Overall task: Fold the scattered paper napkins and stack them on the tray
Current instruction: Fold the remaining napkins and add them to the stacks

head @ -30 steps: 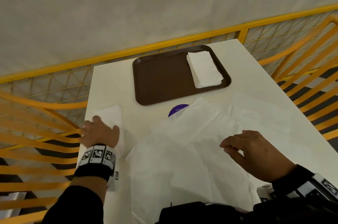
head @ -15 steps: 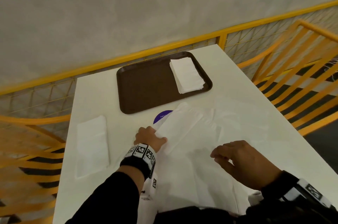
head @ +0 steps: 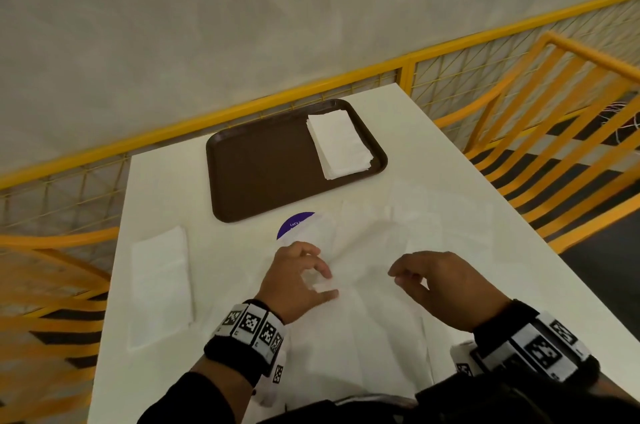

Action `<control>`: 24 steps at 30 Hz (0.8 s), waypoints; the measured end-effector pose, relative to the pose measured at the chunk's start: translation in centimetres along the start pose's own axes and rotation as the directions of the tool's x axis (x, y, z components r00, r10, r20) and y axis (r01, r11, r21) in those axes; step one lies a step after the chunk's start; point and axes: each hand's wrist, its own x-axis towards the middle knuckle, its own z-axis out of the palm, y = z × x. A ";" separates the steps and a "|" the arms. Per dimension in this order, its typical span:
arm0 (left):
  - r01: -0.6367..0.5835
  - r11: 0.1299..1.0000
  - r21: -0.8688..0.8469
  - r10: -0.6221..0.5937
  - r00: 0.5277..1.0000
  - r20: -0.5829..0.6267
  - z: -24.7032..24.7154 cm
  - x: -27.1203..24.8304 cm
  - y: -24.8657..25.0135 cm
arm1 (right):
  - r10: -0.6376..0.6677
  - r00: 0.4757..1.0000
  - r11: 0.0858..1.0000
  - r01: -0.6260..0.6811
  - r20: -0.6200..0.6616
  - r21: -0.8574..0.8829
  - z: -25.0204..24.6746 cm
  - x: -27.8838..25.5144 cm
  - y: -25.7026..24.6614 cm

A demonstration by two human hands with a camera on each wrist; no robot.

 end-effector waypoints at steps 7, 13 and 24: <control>0.325 0.860 -0.394 -0.337 0.941 0.040 0.8 2.1 0.9 | 0.054 0.998 0.998 -0.053 0.035 -0.012 -0.1 -1.2 1.1; 0.378 0.919 0.112 -0.385 0.921 0.049 2.7 3.7 1.2 | 0.169 0.974 0.978 -0.146 0.152 -0.150 0.8 -2.8 2.3; 0.213 0.968 -0.130 -0.246 0.900 -0.361 -2.5 1.5 2.5 | 0.264 0.962 0.952 -0.248 0.071 -0.178 3.5 -6.1 4.9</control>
